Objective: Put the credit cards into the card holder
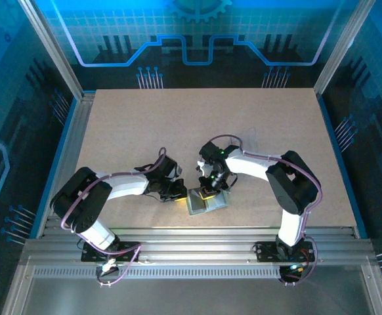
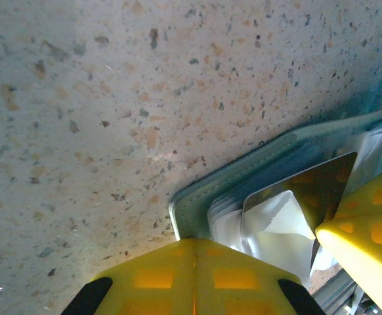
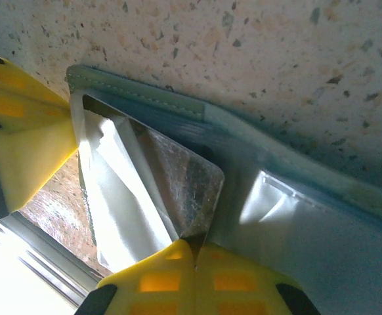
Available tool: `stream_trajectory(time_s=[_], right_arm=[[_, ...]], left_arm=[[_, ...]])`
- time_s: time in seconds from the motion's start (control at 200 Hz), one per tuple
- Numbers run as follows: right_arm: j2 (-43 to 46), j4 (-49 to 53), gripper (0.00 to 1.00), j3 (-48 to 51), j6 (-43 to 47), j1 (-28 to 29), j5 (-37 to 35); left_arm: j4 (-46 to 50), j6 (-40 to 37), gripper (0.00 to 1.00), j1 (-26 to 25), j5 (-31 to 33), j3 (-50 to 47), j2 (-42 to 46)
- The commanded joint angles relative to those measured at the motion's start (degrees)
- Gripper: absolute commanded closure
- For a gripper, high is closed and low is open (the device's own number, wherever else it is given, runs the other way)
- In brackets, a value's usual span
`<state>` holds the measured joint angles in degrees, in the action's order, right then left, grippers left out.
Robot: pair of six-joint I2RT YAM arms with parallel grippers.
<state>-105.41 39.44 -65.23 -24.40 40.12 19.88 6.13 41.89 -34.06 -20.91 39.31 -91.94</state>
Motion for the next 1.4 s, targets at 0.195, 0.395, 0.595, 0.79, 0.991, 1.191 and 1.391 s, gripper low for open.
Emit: stream_trajectory(time_s=[0.195,0.395,0.595,0.79,0.991,1.191,1.391], right_arm=[[3.98,0.09,0.77,1.55,-0.58,0.68,-2.23],[6.43,2.24,0.66,0.99,0.66,-0.06,-3.64],[6.98,5.78,0.71,-0.77,1.87,-0.73,-12.42],[4.88,8.22,0.78,-2.68,2.68,-0.7,-20.83],[1.48,7.77,0.71,-3.45,2.92,-0.35,-22.82],[-0.94,6.22,0.71,-3.83,3.06,0.17,-22.71],[-3.13,5.24,0.72,-2.05,1.98,1.45,-23.72]], left_arm=[[-0.67,-0.23,0.92,0.22,1.57,-1.69,-1.66],[-0.6,-0.14,0.92,0.22,1.83,-2.13,-1.49],[-0.26,-0.21,0.92,0.32,1.86,-2.31,-0.92],[0.02,-0.27,0.92,0.43,2.01,-2.53,-0.71],[-0.15,-0.22,0.91,0.46,1.83,-2.31,-0.96],[-0.05,-0.23,0.91,0.42,1.88,-2.48,-0.87],[-0.07,-0.32,0.92,0.41,1.86,-2.4,-0.87]])
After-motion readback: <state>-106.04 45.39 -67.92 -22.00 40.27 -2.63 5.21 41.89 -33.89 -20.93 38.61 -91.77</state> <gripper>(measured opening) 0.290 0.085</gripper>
